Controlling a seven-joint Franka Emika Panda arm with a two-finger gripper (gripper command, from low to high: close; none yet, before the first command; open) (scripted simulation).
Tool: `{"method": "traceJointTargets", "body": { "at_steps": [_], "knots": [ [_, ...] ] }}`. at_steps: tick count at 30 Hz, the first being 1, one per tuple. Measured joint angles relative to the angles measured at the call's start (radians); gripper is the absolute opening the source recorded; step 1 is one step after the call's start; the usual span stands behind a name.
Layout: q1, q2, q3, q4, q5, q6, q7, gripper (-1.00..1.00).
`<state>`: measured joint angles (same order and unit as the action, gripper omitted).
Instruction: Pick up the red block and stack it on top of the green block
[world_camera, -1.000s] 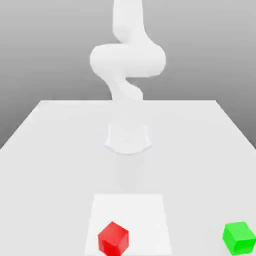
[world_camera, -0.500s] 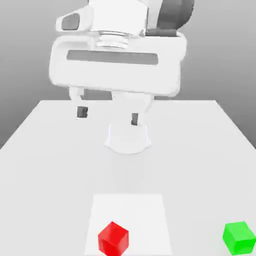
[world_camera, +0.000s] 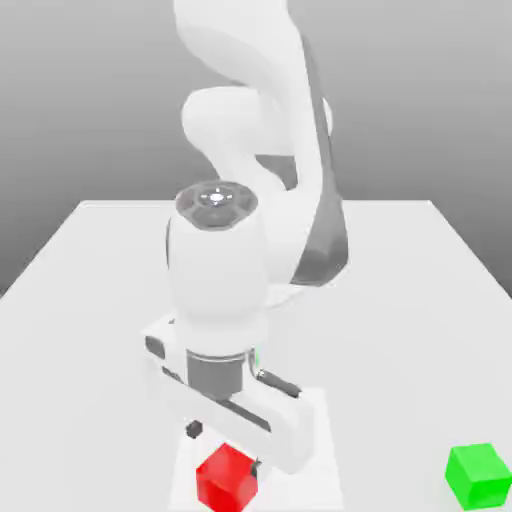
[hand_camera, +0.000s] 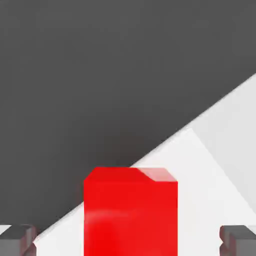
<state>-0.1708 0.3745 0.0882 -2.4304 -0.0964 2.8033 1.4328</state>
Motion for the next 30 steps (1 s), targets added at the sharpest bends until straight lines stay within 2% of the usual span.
{"method": "traceJointTargets", "body": {
  "at_steps": [1, 7, 13, 22, 24, 26, 27, 30],
  "knots": [
    [0.005, 0.021, -0.006, 0.003, -0.003, 0.017, 0.002, -1.0],
    [0.007, 0.031, -0.008, 0.005, -0.006, 0.027, 0.005, -1.0],
    [-0.007, -0.132, 0.028, -0.018, 0.034, -0.115, -0.029, -1.0],
    [0.22, -0.123, 0.242, 0.098, -0.046, -0.239, -0.094, -1.0],
    [0.284, -0.064, 0.261, 0.136, -0.098, -0.224, -0.084, -1.0],
    [0.329, 0.009, 0.238, 0.153, -0.149, -0.173, -0.057, -1.0],
    [0.34, 0.03, 0.23, 0.157, -0.164, -0.156, -0.049, 1.0],
    [0.34, 0.03, 0.23, 0.157, -0.164, -0.156, -0.049, 1.0]
  ]
}}
